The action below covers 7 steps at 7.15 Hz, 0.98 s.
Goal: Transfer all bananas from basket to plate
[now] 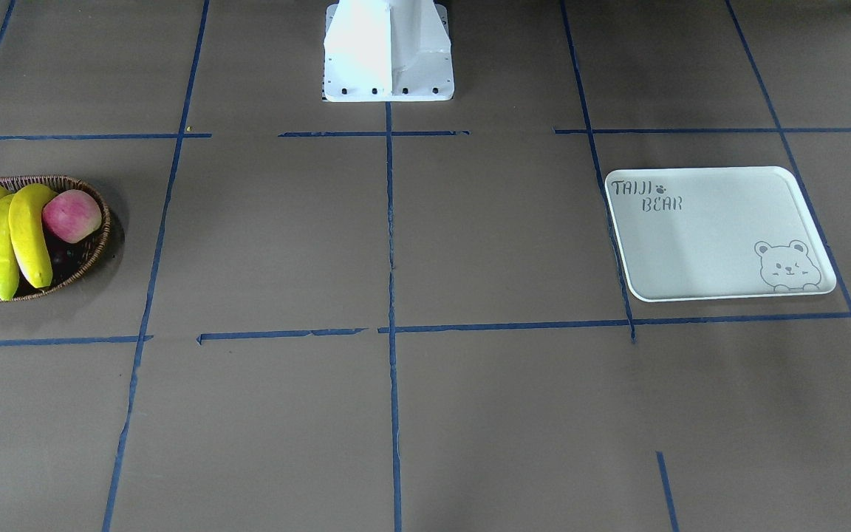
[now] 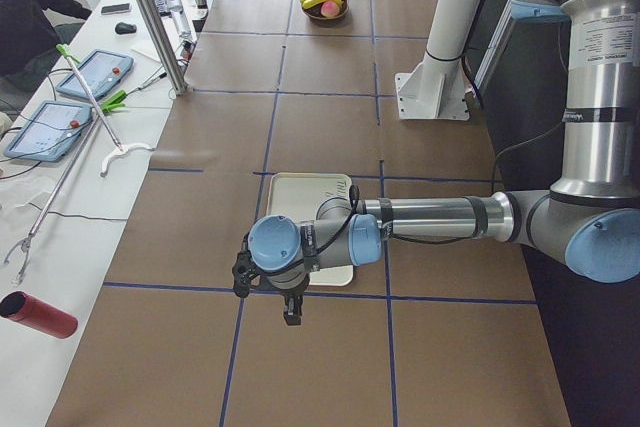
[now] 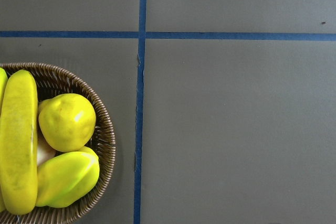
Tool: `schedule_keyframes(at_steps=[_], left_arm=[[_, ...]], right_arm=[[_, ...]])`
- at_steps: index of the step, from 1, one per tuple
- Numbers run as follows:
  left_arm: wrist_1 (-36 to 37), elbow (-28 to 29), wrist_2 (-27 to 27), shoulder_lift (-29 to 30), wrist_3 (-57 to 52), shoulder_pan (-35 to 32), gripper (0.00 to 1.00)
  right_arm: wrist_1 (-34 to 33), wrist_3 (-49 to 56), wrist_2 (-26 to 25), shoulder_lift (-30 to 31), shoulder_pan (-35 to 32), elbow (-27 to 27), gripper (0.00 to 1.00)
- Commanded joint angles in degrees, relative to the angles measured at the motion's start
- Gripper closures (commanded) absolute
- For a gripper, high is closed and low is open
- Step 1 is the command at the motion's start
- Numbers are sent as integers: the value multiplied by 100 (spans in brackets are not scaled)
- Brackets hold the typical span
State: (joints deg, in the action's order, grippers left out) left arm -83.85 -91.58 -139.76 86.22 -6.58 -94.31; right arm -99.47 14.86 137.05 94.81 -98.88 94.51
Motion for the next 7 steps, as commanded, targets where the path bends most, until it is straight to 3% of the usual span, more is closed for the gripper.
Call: schedule_keyframes(at_steps=[1,5,7], left_arm=[[0,0,2,0,8,0,0],[0,-70,2,-9,8,0,0],[0,-96,-7,-44,-27,0,0]], right_arm=[[7,-10,-3,-15,0,15,0],[-37,-18,-38,-295,70,673,0],[15,-18,529,-121,192,709,0]])
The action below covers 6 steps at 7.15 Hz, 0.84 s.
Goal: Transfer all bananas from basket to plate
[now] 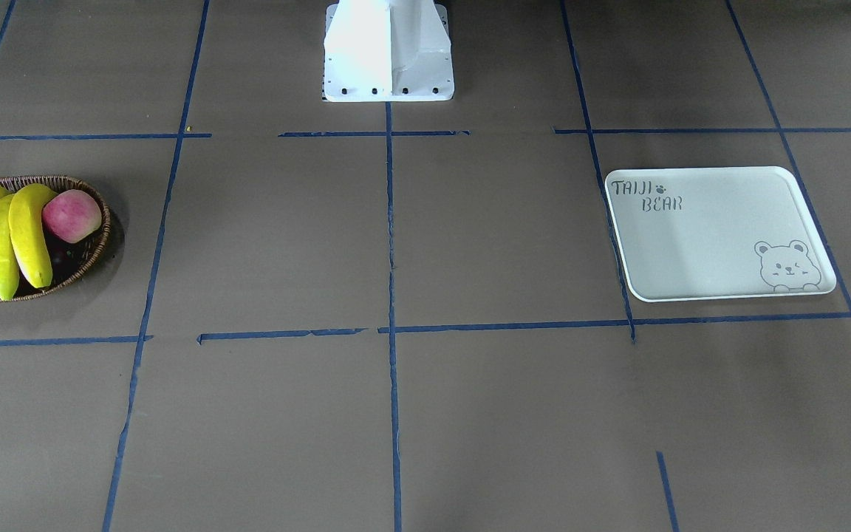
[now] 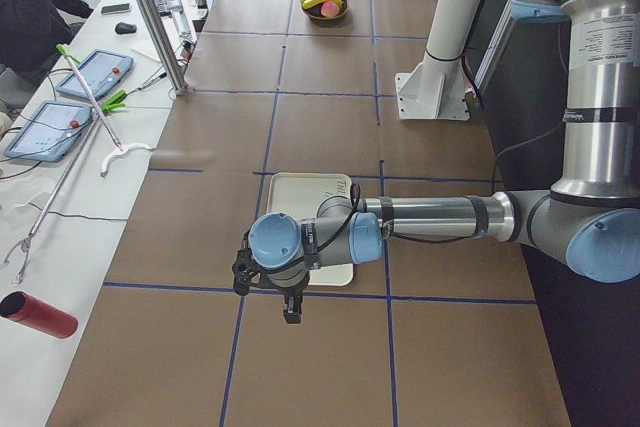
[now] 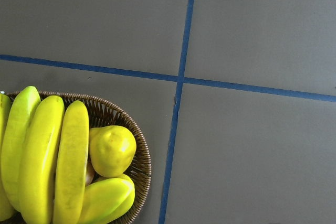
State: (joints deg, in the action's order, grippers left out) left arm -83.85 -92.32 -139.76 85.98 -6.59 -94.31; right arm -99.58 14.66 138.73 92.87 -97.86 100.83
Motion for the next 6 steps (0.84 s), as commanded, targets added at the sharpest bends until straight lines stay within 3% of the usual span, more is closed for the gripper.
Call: schedule_keyframes(at_steps=[1,3,5,6], left_arm=[[0,3,2,-11,-27,0,0],[0,4,2,-11,-1,-9,0],[-26,13,2,-37,8,-9,0],[-18,-5,2,-46,8,-9,0]], right_arm=[[9,-76,366,73,370,190,0],[157,-892,409,3,976,209,0],[640,-2544,113,81,1625,1101,1],[1294,-3460,-115,117,2169,1175,1]])
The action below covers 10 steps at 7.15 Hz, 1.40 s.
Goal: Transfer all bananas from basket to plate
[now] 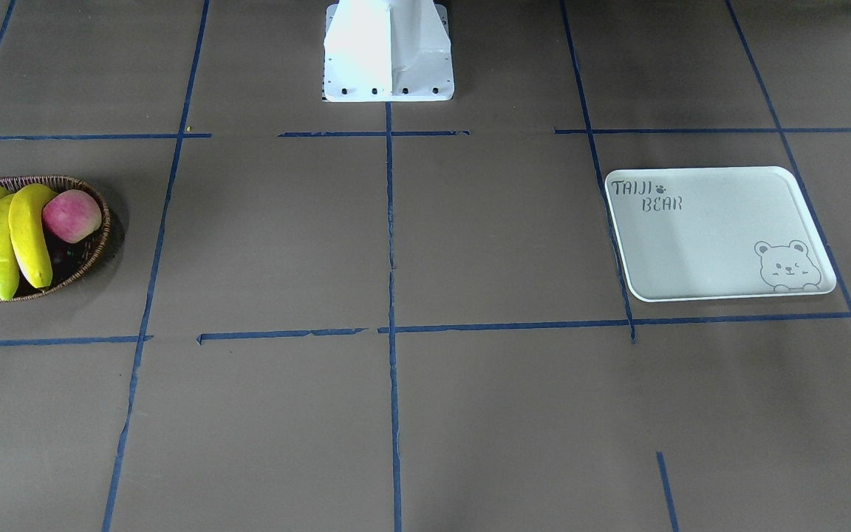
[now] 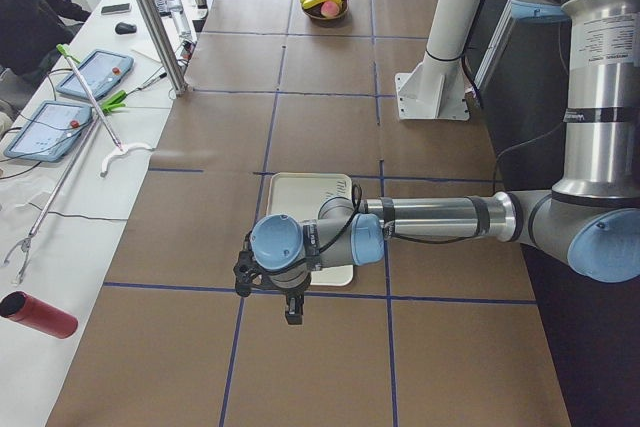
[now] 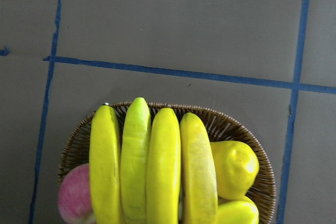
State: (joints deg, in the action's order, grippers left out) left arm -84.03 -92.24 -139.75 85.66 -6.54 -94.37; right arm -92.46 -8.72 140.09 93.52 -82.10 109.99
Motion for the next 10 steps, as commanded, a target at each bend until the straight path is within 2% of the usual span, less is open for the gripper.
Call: schedule_keyframes(at_steps=[1,2,5,6,9,10], left_arm=[[-8,-22,-8,-14,3,-3,0],[-8,-22,0,-14,-5,-3,0],[-8,-4,-9,-14,-5,6,0],[-8,22,-9,-14,-5,6,0],[-8,14,-9,-14,-5,6,0],[-8,13,0,3,-5,-3,0]], right_arm=[[1729,-1967,-385,470,990,252,1],[2671,-2333,-682,866,1324,234,1],[2795,-2959,-824,817,2011,243,5],[2786,-2969,-852,817,2066,234,17],[2786,-2960,-1167,808,2372,120,21],[2786,-2960,-1168,617,2400,-46,21]])
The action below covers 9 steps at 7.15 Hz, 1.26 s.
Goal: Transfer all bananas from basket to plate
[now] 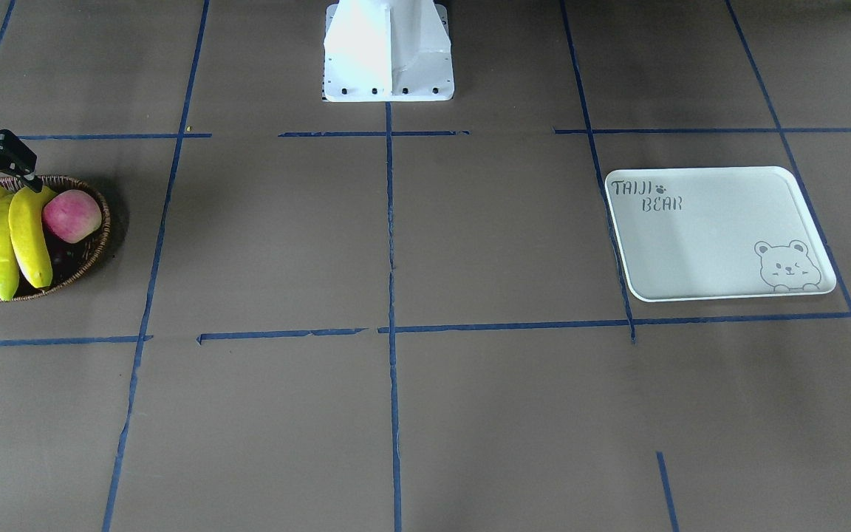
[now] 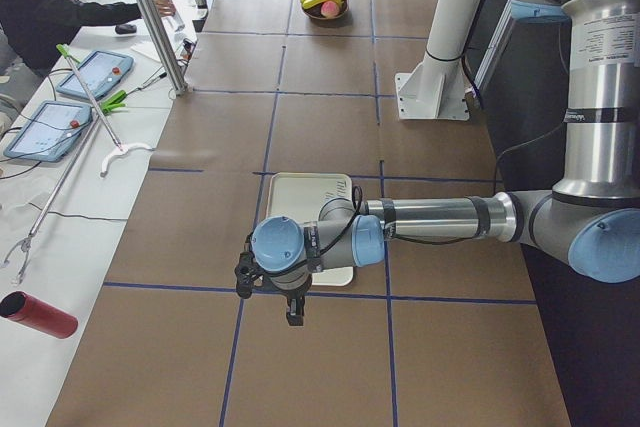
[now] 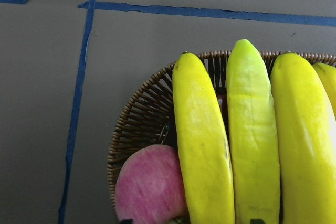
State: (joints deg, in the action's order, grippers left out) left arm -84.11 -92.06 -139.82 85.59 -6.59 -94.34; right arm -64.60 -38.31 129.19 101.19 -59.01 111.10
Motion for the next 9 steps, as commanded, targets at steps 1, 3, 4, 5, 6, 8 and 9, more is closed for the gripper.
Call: schedule_keyframes(at_steps=[1,3,4,5,6,8,9], left_arm=[[0,-5,-2,19,0,3,0],[0,-40,-2,28,18,3,0],[0,-49,-2,45,9,-6,0],[0,-49,-2,37,0,-6,0],[0,-40,-2,45,9,-6,0],[0,-23,-2,54,9,-6,0],[0,-23,-2,54,9,-6,0]], right_arm=[[0,8,-87,-160,100,-237,23],[0,43,-87,-134,82,-246,24],[-9,43,-87,-108,82,-264,24],[-9,52,-122,-108,82,-290,24],[-9,52,-131,-117,82,-290,24],[-26,52,-131,-108,82,-290,28],[-52,52,-131,-134,91,-290,28]])
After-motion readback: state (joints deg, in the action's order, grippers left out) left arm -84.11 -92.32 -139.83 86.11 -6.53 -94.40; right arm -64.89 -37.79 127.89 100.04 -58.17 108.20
